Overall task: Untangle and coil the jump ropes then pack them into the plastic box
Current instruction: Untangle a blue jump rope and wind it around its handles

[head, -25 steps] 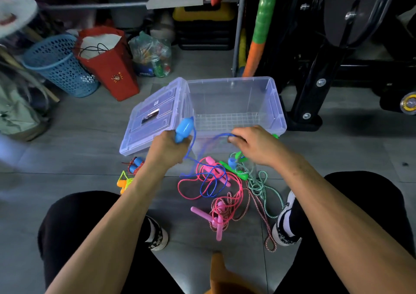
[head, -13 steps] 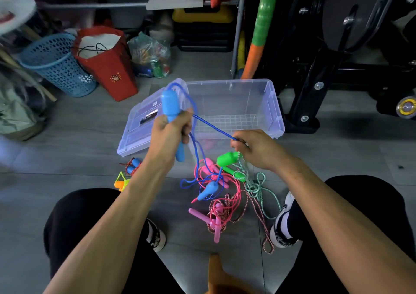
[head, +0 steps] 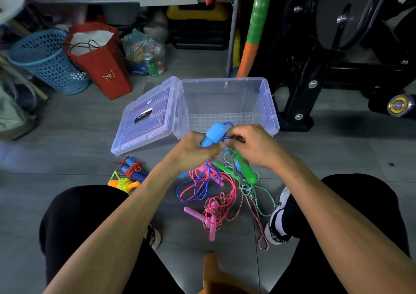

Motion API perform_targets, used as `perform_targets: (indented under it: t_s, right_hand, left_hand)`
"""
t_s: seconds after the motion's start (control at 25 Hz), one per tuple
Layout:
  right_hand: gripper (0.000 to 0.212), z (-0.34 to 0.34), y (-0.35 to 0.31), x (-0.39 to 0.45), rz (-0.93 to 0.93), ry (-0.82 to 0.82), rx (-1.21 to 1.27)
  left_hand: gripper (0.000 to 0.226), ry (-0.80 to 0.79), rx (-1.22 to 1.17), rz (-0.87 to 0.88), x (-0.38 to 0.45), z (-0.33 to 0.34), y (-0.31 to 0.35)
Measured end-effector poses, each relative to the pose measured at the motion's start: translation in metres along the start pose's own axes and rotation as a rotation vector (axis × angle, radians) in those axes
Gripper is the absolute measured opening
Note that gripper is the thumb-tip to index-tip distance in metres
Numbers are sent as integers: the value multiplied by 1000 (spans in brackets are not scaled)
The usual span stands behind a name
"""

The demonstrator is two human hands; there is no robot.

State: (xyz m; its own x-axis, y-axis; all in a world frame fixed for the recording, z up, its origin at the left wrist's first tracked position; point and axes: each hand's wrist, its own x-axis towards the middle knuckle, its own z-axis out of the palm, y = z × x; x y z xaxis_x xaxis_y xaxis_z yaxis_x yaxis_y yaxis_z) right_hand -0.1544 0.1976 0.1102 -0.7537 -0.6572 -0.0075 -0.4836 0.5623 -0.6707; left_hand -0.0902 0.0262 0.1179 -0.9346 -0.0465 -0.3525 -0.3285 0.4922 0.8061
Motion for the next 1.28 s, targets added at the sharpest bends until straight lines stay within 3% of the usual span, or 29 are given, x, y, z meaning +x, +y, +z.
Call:
perform_targets:
  t_s: [0.2,0.32,0.4,0.56,0.68,0.76,0.88,1.08,1.28]
  right_hand:
    - [10,4,11,0,-20,54,29]
    - [7,6,27,2,3,41,-93]
    - [8,10,35,0,26,9,-134]
    - [15,6,43,-6,60,33,-15]
    - [17,8,48,-12,91,-154,-75]
    - [16,15,50,-14,89,-193,-130]
    - [10,22,45,-12,79,-116,20]
    - [28,29,15,4,34,-2,243]
    - [10,30,-3,8,-46,-10,280]
  left_hand:
    - [35,229,-624,53,1,-9,13]
    - [28,345,-999,91,-1,-24,17]
    - [31,426,-1096,63,2,-40,10]
    - [28,414,-1047,12,0,-41,4]
    - [32,380,-1076,15,-2,-37,7]
    - [33,369,-1090,2,-3,-39,8]
    - [33,304,-1016,-17,-6,-36,9]
    - [31,192,-759,47,-12,-33,14]
    - [28,147,-470,167,-17,-34,11]
